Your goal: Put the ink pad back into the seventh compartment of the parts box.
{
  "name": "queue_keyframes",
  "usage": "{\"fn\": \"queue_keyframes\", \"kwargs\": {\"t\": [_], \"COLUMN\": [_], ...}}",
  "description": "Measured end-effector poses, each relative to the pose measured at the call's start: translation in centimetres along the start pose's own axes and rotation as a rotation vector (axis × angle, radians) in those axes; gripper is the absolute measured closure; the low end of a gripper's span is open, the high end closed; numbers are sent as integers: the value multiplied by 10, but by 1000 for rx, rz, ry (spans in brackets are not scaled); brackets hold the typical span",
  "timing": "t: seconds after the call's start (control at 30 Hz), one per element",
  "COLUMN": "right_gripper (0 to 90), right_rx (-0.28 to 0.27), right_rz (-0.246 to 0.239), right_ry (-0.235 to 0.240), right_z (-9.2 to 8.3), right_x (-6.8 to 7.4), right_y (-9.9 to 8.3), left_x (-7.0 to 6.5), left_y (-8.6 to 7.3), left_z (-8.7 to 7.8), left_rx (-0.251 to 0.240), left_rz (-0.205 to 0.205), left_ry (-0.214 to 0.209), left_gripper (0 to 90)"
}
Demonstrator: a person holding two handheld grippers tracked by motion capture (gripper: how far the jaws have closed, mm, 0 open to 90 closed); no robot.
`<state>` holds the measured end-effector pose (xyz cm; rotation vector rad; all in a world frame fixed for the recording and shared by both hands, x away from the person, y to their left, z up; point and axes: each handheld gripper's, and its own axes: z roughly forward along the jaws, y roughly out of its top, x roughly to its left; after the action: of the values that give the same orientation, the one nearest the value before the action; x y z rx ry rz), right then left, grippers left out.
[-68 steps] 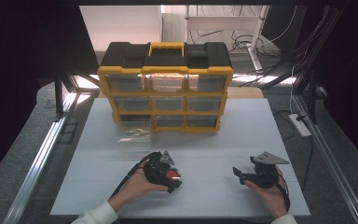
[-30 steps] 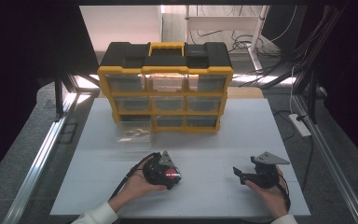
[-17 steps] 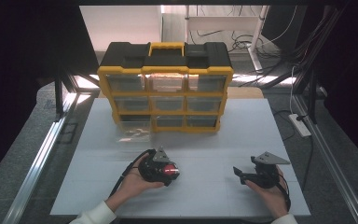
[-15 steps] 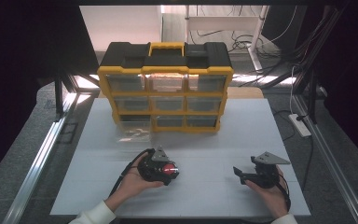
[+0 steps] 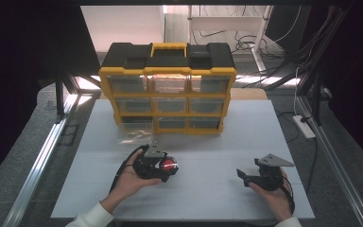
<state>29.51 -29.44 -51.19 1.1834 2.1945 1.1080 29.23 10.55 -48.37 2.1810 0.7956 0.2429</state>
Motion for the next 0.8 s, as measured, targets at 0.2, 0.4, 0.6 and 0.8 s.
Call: {"fn": "queue_keyframes", "kwargs": {"t": [0.2, 0.4, 0.6, 0.8], "right_gripper": [147, 147, 147, 147], "right_rx": [0, 0, 1, 2], "right_rz": [0, 0, 0, 2], "right_ry": [0, -2, -1, -4], "right_z": [0, 0, 0, 0], "right_x": [0, 0, 0, 0], "right_y": [0, 0, 0, 0], "left_x": [0, 1, 3, 5], "left_y": [3, 7, 11, 15], "left_z": [-7, -14, -23, -29], "left_rx": [-30, -54, -79, -101], "left_rz": [-6, -7, -6, -12], "left_ry": [1, 4, 12, 22], "left_gripper": [296, 297, 296, 296]}}
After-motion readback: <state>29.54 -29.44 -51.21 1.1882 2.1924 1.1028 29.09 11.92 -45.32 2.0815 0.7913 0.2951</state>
